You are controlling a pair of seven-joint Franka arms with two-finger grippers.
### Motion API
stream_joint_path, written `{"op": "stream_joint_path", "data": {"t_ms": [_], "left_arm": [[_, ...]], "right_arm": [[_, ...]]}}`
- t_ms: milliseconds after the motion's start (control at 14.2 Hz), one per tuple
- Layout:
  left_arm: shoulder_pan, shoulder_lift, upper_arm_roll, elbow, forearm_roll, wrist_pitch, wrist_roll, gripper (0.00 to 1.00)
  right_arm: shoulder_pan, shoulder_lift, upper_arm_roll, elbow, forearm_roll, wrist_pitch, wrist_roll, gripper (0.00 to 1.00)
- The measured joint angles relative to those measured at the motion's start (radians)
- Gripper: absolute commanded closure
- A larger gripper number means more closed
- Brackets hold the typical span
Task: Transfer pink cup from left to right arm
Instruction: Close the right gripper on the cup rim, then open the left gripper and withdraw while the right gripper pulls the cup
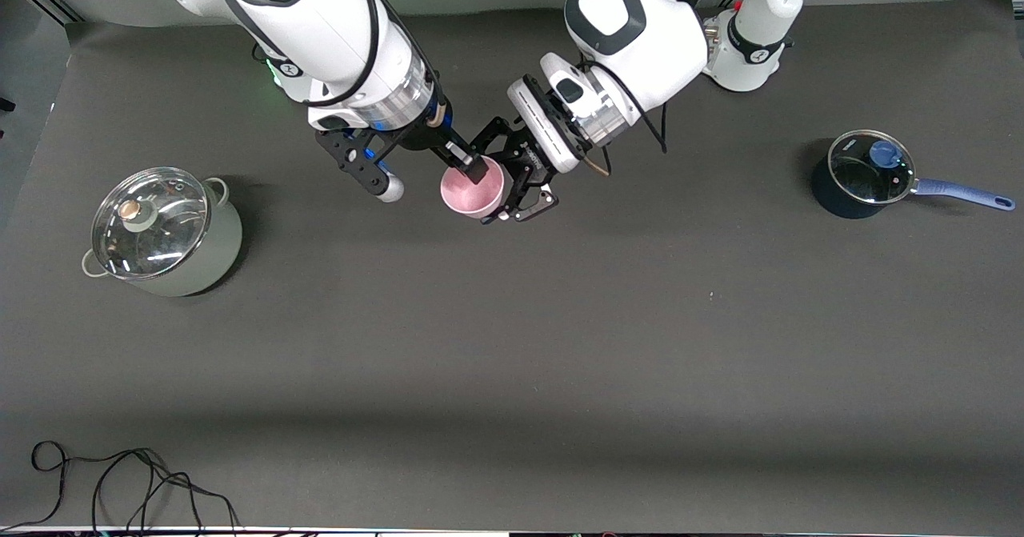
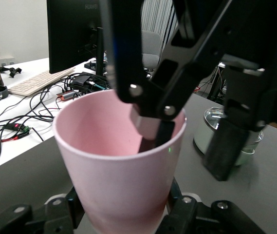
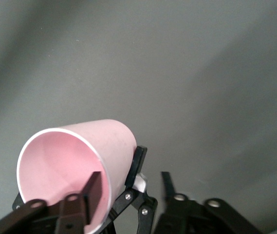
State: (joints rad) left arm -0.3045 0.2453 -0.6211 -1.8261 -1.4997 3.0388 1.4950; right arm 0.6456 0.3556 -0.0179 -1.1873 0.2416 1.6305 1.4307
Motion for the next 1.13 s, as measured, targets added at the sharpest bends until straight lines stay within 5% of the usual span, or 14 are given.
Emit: {"op": "stream_joint_path", "data": {"t_ms": [493, 564, 705, 775, 846, 916, 1128], "left_arm": [[-0.002, 0.0, -0.004, -0.003, -0.001, 0.007, 0.002, 0.64], [-0.002, 0.0, -0.005, -0.003, -0.001, 0.009, 0.002, 0.51], [-0.003, 0.0, -0.005, -0.003, -0.001, 0.015, 0.002, 0.43], [-0.003, 0.0, -0.005, -0.003, -0.001, 0.017, 0.002, 0.31], [-0.003, 0.0, -0.005, -0.003, -0.001, 0.018, 0.002, 0.09], [-0.002, 0.0, -0.005, -0.002, -0.001, 0.019, 0.002, 0.02], [0.001, 0.0, -0.003, -0.002, -0.001, 0.021, 0.0, 0.02]], "right_arm": [[-0.006, 0.003, -0.005, 0.0, 0.001, 0.009, 0.03, 1.0], [-0.006, 0.004, -0.005, 0.0, 0.002, 0.01, 0.03, 1.0], [-0.006, 0.004, -0.005, 0.0, 0.002, 0.013, 0.031, 1.0], [-0.007, 0.004, -0.005, 0.0, 0.003, 0.013, 0.031, 1.0], [-0.007, 0.005, -0.005, 0.0, 0.005, 0.014, 0.031, 1.0], [-0.01, 0.005, -0.005, 0.001, 0.007, 0.014, 0.031, 1.0], [-0.029, 0.005, -0.014, 0.004, 0.008, 0.013, 0.021, 1.0]]}}
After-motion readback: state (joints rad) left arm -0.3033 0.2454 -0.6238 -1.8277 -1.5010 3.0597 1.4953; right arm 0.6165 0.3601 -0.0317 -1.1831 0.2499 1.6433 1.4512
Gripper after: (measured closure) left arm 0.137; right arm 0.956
